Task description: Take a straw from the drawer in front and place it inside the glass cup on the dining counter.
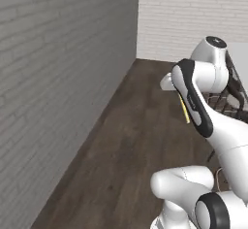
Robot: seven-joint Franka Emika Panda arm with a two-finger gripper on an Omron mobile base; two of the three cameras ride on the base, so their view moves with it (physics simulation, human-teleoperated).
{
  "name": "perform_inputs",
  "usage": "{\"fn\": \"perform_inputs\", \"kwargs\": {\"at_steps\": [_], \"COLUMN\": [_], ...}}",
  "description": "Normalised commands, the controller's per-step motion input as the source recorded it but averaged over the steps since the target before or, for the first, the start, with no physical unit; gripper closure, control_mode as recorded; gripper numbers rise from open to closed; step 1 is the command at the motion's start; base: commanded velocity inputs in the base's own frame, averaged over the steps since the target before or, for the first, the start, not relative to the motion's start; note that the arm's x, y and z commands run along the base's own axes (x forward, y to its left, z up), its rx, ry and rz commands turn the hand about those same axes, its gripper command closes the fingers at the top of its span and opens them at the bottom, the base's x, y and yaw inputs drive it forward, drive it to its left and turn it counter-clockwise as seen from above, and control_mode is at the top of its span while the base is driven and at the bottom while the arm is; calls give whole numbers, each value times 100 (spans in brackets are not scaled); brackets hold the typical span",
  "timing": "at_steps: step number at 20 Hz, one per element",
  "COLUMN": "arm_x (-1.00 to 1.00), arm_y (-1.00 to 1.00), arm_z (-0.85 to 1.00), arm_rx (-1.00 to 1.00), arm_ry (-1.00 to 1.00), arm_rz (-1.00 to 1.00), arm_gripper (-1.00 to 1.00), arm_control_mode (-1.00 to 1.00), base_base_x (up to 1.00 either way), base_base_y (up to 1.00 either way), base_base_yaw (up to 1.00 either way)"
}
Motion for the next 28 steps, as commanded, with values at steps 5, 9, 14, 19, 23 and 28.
{"fn": "perform_inputs", "kwargs": {"at_steps": [5, 9, 14, 19, 23, 28], "arm_x": [0, 0, 0, 0, 0, 0], "arm_y": [0, 0, 0, 0, 0, 0], "arm_z": [0, 0, 0, 0, 0, 0], "arm_rx": [0, 0, 0, 0, 0, 0], "arm_ry": [0, 0, 0, 0, 0, 0], "arm_rz": [0, 0, 0, 0, 0, 0], "arm_gripper": [100, 100, 100, 100, 100, 100], "arm_control_mode": [100, 100, 100, 100, 100, 100], "base_base_x": [26, 36, 74, 100, 100, 97], "base_base_y": [29, 41, 66, 85, 86, 90], "base_base_yaw": [-84, -80, -65, -54, -52, -52]}}
